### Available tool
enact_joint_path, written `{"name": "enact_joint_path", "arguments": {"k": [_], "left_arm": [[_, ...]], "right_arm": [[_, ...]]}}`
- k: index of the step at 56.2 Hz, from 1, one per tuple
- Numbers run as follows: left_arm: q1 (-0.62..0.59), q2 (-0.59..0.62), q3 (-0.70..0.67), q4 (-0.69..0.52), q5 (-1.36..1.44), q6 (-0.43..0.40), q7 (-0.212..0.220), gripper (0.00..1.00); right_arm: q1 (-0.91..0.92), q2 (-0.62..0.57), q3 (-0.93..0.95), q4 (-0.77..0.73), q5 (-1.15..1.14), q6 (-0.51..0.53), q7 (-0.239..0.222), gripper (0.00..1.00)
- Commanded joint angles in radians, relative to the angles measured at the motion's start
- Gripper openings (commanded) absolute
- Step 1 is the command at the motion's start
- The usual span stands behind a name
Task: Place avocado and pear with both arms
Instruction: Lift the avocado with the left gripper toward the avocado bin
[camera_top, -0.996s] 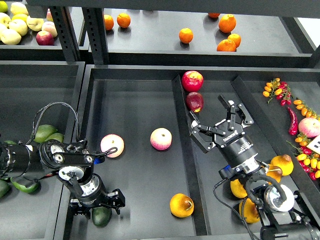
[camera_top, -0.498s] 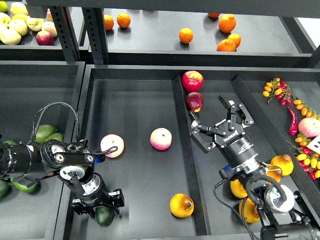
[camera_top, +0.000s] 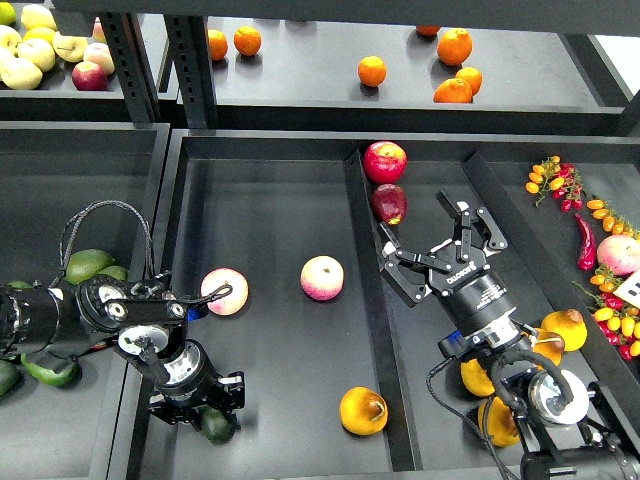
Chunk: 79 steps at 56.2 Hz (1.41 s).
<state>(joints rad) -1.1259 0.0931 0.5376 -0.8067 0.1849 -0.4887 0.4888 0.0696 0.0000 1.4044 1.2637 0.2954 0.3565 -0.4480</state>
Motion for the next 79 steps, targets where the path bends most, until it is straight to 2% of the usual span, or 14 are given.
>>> {"name": "enact_joint_path", "arguments": {"k": [1,18,32,52,79], "left_arm": [[-0.038,0.004,-0.019,-0.002,-0.001,0.0,0.0,0.35],[-0.12,0.068,-0.088,-0.011,-0.005,0.0,0.0,0.35],[-0.206,0.184,-0.105,-0.003,-0.036,0.0,0.0,0.35],[-0.173,0.378,-0.094,-0.014,-0.019,0.0,0.0,0.35],[-0.089,0.458,-0.093,-0.009,0.044,0.0,0.0,0.36]], "right_arm": [[-0.001,0.0,0.001,0.0,0.001,0.001,0.0,1.0],[-0.001,0.0,0.001,0.0,-0.001,0.007,0.0,1.0],[-0.001,0.0,0.011,0.014,0.005,0.007,0.0,1.0],[0.001,0.0,0.042,0.029,0.008,0.009,0.0,1.0],[0.001,0.0,0.085,0.048,0.011,0.01,0.0,1.0]]}}
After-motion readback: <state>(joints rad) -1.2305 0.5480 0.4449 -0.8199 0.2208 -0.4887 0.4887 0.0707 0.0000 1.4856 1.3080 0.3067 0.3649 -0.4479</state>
